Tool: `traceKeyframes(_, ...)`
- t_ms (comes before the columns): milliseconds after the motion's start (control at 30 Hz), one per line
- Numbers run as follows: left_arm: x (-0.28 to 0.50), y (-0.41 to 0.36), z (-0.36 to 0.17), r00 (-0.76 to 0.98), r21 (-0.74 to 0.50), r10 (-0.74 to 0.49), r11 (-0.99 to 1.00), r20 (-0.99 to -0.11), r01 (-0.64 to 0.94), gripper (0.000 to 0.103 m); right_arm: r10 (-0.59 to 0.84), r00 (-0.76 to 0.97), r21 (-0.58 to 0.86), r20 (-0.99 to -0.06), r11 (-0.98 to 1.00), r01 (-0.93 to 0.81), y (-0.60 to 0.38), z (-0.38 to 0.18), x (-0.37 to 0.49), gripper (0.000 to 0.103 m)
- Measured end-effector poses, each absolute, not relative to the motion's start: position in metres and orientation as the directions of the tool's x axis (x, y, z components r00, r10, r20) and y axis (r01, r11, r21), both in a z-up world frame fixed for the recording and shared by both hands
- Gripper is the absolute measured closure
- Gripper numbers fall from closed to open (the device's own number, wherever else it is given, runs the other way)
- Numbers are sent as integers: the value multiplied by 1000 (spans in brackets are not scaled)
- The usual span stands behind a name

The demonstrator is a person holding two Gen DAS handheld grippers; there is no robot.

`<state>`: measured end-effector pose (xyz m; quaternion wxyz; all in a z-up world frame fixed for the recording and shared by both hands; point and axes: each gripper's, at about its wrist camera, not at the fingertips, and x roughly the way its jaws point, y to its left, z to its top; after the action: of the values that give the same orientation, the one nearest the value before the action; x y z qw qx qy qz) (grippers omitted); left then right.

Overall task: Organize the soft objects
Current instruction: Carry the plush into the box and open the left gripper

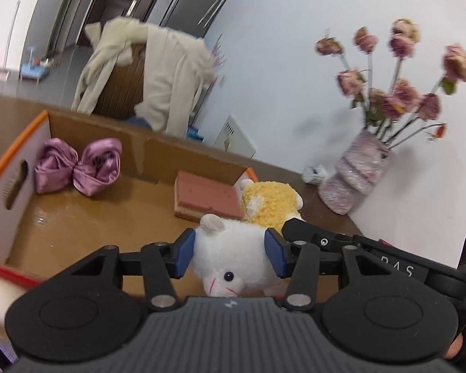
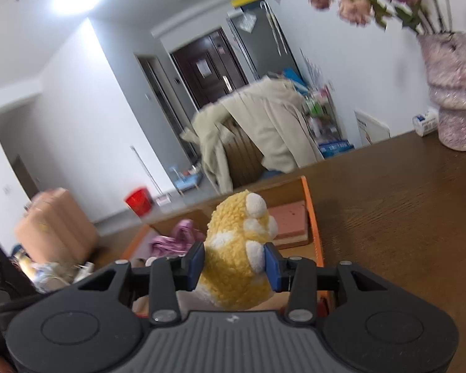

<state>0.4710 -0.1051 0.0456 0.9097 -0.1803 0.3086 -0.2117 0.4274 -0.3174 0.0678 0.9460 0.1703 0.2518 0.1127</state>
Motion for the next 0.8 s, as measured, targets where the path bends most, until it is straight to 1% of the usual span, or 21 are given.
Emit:
traceKeyframes(167, 490, -108, 26, 691, -458, -504, 846, -518, 273, 56, 277, 829, 378, -486, 922, -86, -319, 46, 457, 63)
traceKeyframes(267, 494, -113, 16, 669, -468, -514, 841, -537, 270, 60, 235, 833, 337, -500, 939, -63, -318, 37, 459, 63)
traceKeyframes(333, 493, -114, 12, 663, -474, -513, 841, -545, 261, 60, 204, 835, 307, -510, 951, -45, -315, 33, 460, 62)
traceKeyframes(467, 486, -112, 16, 673, -456, -502, 849, -543, 265, 59, 152, 858, 233, -491, 972, -38, -308, 35, 456, 62)
traceKeyframes(500, 483, -110, 21, 682, -448, -495, 854, -539, 266, 59, 149, 861, 225, -486, 974, -41, -307, 38, 454, 59)
traceKeyframes(600, 468, -100, 42, 718, -412, -479, 865, -505, 287, 56, 153, 876, 206, -457, 977, -63, -304, 54, 443, 57)
traceKeyframes(667, 452, -89, 62, 754, -367, -452, 882, -476, 297, 50, 161, 884, 181, -438, 980, -88, -301, 69, 433, 54)
traceKeyframes(700, 444, -84, 71, 772, -342, -434, 892, -464, 296, 49, 165, 888, 167, -429, 981, -102, -300, 77, 427, 51)
traceKeyframes(733, 435, -79, 81, 790, -315, -412, 903, -453, 291, 46, 173, 890, 151, -421, 981, -120, -298, 87, 420, 48)
traceKeyframes(767, 427, -76, 90, 808, -290, -391, 914, -440, 284, 40, 180, 892, 137, -414, 981, -135, -296, 95, 414, 47)
traceKeyframes(800, 416, -71, 99, 828, -266, -366, 925, -424, 272, 36, 185, 896, 119, -405, 982, -149, -293, 104, 407, 45)
